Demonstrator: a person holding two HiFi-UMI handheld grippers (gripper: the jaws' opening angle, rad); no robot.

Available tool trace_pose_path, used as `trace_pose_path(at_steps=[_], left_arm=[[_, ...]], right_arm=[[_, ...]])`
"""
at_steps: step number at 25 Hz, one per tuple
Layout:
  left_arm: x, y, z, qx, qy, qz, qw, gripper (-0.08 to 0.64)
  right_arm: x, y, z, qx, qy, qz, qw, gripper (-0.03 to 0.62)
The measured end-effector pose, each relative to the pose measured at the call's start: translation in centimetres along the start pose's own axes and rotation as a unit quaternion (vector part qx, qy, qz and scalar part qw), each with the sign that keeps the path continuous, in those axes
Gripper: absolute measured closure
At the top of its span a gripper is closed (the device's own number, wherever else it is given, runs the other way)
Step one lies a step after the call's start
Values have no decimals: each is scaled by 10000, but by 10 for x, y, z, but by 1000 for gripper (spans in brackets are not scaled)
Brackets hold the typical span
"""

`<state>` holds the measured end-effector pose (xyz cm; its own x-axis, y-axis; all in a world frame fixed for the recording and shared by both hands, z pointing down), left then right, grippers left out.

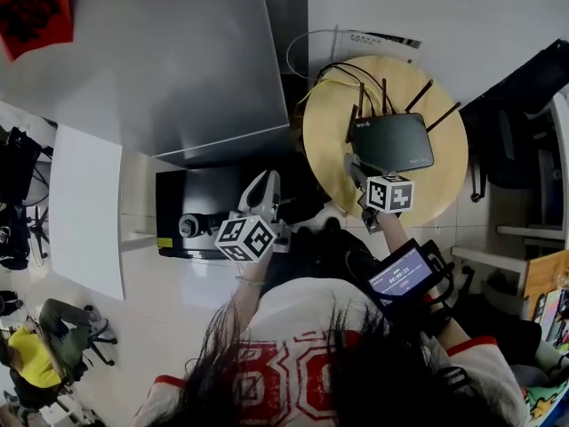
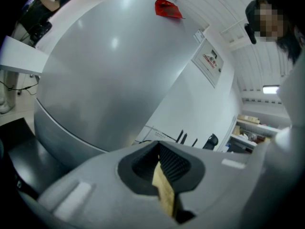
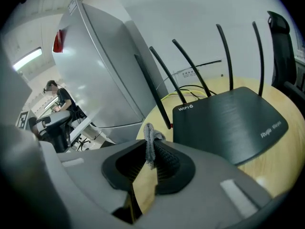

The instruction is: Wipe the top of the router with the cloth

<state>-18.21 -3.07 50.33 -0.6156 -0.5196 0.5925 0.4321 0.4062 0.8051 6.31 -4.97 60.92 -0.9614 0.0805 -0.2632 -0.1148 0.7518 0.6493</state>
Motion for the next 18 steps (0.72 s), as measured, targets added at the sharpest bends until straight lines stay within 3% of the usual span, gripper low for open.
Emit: trace_pose_path(at_steps=[12, 18], left_arm=[[28, -17, 24, -615, -835, 95, 9946, 560], [32, -17, 31, -698, -966, 130, 9928, 560]], right_arm=[[-9, -37, -40, 298, 208, 442, 9984, 551], [-12, -31, -41, 383, 283, 573, 9972, 551]])
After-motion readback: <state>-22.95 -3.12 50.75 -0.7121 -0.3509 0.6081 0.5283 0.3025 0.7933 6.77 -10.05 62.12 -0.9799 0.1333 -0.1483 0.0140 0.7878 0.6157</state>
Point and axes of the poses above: the fingertips, and each gripper's own axes: z backward along the fingers, x to its left, y out of its underside, the point moved 4 cm from there along z, backward along the fingers, and after that the axes turned 14 degrees about y, right-handed, at the moved point
